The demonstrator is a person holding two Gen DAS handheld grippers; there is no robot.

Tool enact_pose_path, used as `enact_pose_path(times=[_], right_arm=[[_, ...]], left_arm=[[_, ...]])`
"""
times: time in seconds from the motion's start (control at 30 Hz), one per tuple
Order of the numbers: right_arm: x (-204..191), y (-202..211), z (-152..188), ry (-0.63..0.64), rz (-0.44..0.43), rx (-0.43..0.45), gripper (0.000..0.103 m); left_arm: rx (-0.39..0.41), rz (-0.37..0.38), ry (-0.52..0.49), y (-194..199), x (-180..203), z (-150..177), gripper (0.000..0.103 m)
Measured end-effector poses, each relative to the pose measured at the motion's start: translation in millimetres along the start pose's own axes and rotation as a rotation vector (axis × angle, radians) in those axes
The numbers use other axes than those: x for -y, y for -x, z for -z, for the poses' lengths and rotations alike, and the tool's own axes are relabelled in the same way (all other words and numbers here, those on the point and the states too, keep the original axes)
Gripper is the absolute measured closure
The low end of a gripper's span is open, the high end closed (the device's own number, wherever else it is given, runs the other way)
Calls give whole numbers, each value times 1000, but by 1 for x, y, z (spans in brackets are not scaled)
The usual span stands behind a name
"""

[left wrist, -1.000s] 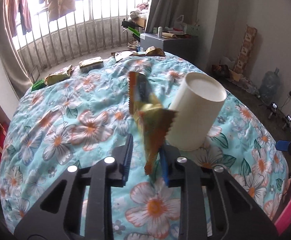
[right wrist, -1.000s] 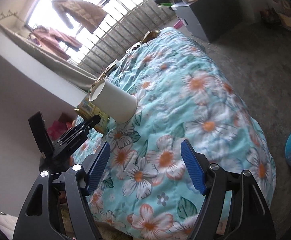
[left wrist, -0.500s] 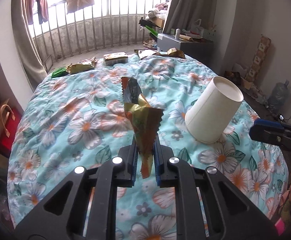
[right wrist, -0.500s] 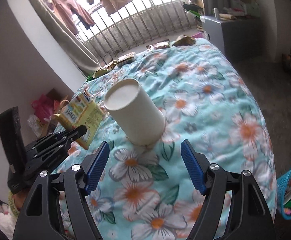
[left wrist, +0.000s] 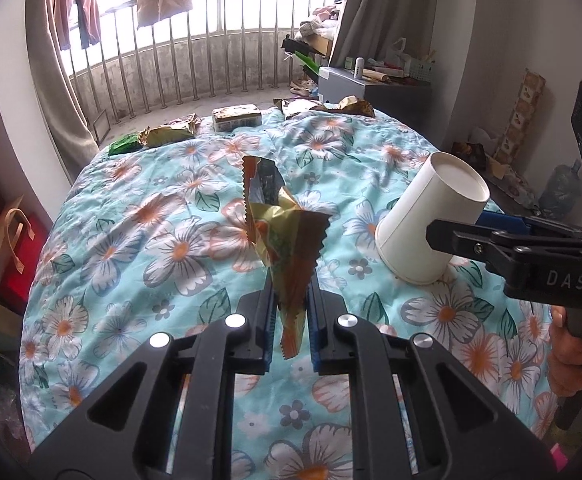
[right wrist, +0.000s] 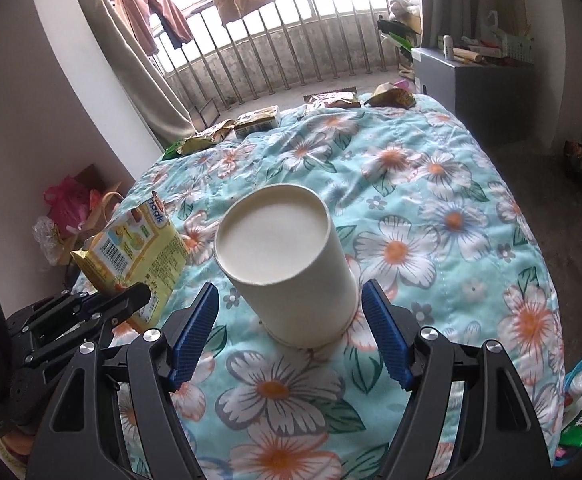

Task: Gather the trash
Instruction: 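Grasp the gold snack wrapper with the left tool while the right grasps the white paper cup, then lift the wrapper and paper cup and carry them toward the wastebasket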

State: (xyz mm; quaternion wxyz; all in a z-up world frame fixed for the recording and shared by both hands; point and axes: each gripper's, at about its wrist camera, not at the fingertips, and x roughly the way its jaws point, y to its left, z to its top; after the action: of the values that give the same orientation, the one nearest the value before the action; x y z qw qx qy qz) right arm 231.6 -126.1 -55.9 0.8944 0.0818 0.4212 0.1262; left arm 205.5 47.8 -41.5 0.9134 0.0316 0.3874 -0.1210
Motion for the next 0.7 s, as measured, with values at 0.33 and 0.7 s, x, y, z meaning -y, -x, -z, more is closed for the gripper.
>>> enact_pose_path(times=[0.33, 0.7], right_arm=[[-6, -2, -4, 43, 42, 27, 40], [-1, 8, 1, 23, 40, 55, 46]], left_arm=[[4, -2, 4, 0, 2, -1, 91], [10, 1, 7, 2, 0, -1, 92]])
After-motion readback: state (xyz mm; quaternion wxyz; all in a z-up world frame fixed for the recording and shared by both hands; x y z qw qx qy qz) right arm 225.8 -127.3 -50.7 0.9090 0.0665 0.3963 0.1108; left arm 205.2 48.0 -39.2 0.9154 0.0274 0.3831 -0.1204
